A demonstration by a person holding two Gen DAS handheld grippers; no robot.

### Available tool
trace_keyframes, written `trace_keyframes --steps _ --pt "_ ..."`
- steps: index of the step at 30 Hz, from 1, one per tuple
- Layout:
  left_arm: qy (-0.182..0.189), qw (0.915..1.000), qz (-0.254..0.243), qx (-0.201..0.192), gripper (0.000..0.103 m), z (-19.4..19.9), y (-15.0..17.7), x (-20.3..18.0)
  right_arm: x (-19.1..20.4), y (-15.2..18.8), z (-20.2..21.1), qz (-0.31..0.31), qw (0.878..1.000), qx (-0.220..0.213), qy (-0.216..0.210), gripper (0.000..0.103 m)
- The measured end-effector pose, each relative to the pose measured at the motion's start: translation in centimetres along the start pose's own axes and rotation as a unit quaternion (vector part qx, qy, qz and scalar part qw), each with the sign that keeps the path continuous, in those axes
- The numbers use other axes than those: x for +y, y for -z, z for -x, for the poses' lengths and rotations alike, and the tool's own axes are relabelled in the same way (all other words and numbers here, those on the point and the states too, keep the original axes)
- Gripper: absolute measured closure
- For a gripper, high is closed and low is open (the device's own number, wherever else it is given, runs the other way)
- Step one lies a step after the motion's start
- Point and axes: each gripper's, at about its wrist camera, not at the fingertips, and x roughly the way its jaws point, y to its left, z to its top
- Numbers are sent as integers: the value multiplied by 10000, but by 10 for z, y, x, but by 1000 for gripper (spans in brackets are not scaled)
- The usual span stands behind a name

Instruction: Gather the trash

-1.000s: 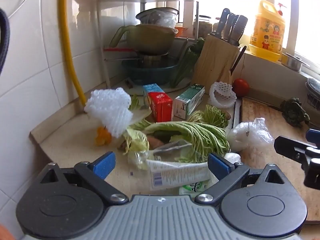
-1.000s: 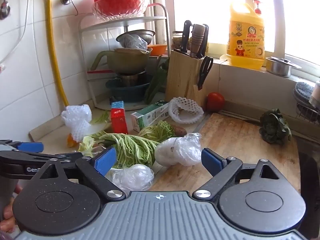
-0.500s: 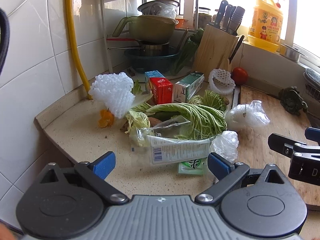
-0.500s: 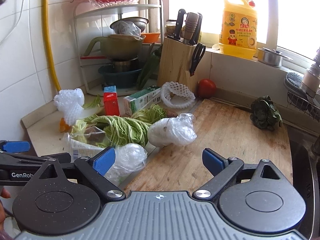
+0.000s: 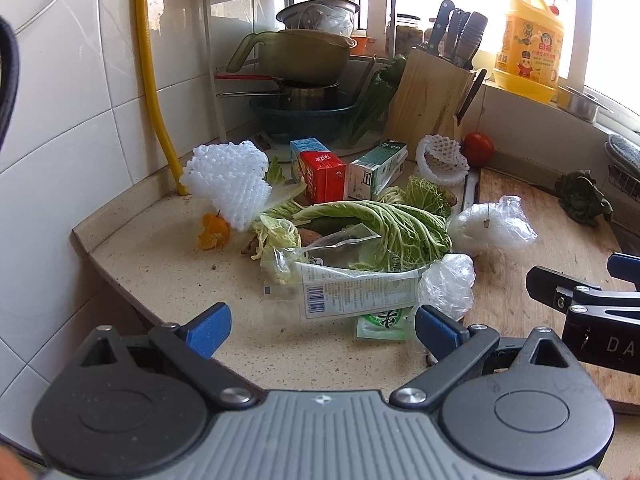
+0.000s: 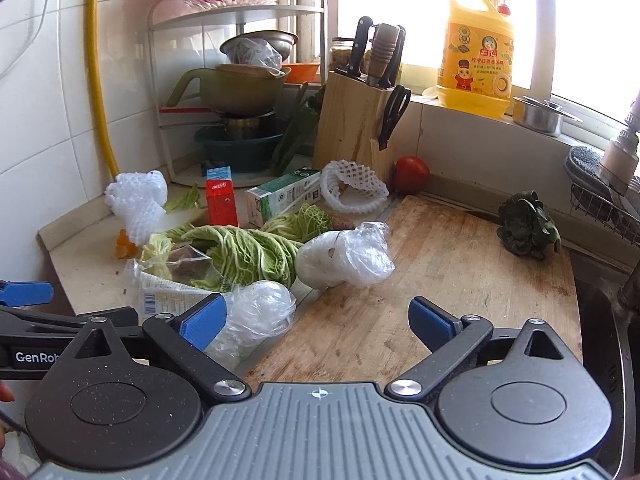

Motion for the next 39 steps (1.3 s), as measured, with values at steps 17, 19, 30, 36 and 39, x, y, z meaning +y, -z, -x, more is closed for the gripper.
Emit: trace_keyframes --steps 17,19,30,36,39 --pt "2 10000 -12 13 5 0 4 2 3 4 3 -1 10000 18 59 3" --pt "5 10000 -8 6 5 1 5 2 3 4 3 -3 10000 21 56 3" --pt "-22 10000 -41 -10 5 4 9 5 7 6 1 26 10000 35 4 3" --pt "-21 10000 -53 14 5 4 9 6 8 6 -1 25 10000 45 -26 3" --pt "-19 10000 -54 25 5 3 9 6 9 6 -1 9 10000 44 -31 3"
